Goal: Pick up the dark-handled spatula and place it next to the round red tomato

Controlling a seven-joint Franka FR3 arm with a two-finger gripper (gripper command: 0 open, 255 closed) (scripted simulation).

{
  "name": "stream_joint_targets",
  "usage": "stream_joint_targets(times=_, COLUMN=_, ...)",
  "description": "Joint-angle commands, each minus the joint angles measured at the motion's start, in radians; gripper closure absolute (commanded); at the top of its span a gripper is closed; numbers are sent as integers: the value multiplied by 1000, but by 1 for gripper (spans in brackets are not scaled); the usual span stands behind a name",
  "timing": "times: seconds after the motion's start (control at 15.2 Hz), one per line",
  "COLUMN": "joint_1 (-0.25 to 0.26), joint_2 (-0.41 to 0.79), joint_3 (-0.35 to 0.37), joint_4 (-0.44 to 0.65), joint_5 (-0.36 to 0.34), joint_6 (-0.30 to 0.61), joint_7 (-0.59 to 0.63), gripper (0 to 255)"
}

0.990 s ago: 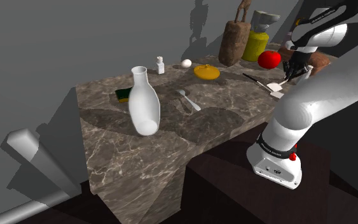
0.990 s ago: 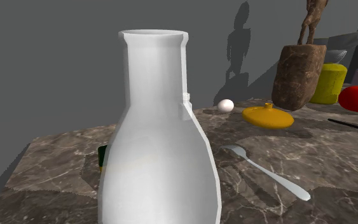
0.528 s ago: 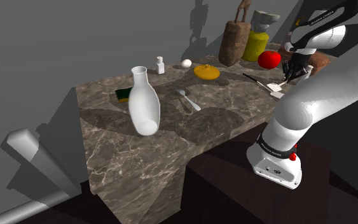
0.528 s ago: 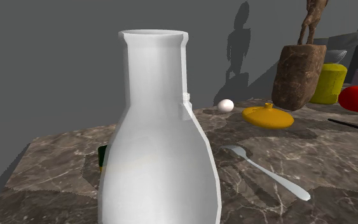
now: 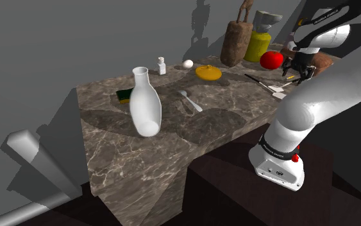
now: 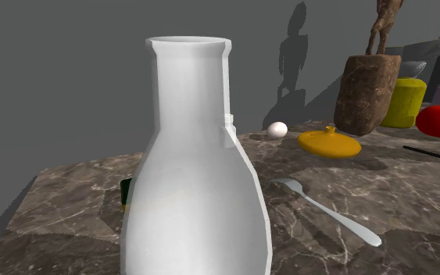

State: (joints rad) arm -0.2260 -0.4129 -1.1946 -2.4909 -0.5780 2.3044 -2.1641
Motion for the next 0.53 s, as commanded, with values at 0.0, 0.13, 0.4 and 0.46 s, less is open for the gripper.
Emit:
stream_joint_targets(times=0.0, joint_1=-40, joint_2=-44, joint_3=62, joint_4=19, joint_5=-7, joint_6=-68, joint_7=10, gripper=0)
stream_joint_targets(times=0.13, joint_1=-73, joint_2=-89, joint_3=124, joint_4=45, joint_5=-7, joint_6=-143, joint_7=17, gripper=0)
stream_joint_targets(times=0.4, joint_1=-73, joint_2=-89, joint_3=124, joint_4=44, joint_5=-7, joint_6=-143, joint_7=17, gripper=0)
stream_joint_targets(times=0.46, joint_1=-73, joint_2=-89, joint_3=124, joint_4=45, joint_5=-7, joint_6=-143, joint_7=17, gripper=0)
